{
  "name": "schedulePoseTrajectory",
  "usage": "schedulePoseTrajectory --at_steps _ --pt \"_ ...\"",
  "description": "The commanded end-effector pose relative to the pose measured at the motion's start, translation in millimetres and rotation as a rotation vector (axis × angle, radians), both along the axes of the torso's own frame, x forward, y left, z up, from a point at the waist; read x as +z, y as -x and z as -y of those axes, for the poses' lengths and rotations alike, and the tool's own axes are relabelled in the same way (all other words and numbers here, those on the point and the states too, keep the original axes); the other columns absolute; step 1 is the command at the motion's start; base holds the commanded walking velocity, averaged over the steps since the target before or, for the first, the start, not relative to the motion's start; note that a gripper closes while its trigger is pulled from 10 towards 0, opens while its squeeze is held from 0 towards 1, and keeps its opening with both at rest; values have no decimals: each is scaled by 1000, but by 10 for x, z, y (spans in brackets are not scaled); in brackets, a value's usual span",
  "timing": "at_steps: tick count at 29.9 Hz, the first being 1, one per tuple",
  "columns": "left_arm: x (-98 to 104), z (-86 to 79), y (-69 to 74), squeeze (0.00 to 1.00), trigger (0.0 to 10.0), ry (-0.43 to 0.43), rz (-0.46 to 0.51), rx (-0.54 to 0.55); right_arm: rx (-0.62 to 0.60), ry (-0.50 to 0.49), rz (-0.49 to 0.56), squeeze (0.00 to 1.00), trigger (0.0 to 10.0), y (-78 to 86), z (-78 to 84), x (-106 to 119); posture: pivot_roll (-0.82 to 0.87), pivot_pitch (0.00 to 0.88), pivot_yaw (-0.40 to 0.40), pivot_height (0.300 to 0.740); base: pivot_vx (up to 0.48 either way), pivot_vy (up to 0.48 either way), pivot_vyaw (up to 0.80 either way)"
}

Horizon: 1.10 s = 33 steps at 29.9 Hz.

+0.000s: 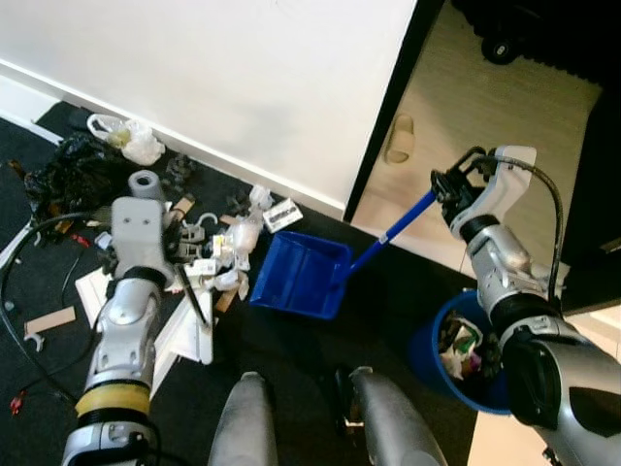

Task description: Sweep floor

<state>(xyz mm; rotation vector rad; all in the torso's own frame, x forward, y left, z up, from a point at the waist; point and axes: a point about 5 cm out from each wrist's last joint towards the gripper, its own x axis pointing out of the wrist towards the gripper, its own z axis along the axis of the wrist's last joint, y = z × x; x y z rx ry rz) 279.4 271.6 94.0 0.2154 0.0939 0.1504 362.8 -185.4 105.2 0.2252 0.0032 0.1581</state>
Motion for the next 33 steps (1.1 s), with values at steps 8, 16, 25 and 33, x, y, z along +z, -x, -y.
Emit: schedulePoseTrajectory --at_steps 8,16,25,33 --pt "38 -24 72 0 10000 -19 -4 30 -74 -22 -15 0 10000 62 75 -89 158 72 -105 740 0 104 0" --pt "147 35 28 0 10000 -6 29 21 -87 -28 -23 0 10000 64 84 -98 166 57 -112 740 0 480 0" --pt "371 74 -23 0 10000 -10 76 -18 -94 -38 -23 0 10000 64 73 -102 177 69 -100 740 0 480 0" --pt "529 96 -57 0 10000 -13 95 -56 -115 -49 -27 0 10000 102 100 -147 184 83 -78 740 0 300 0"
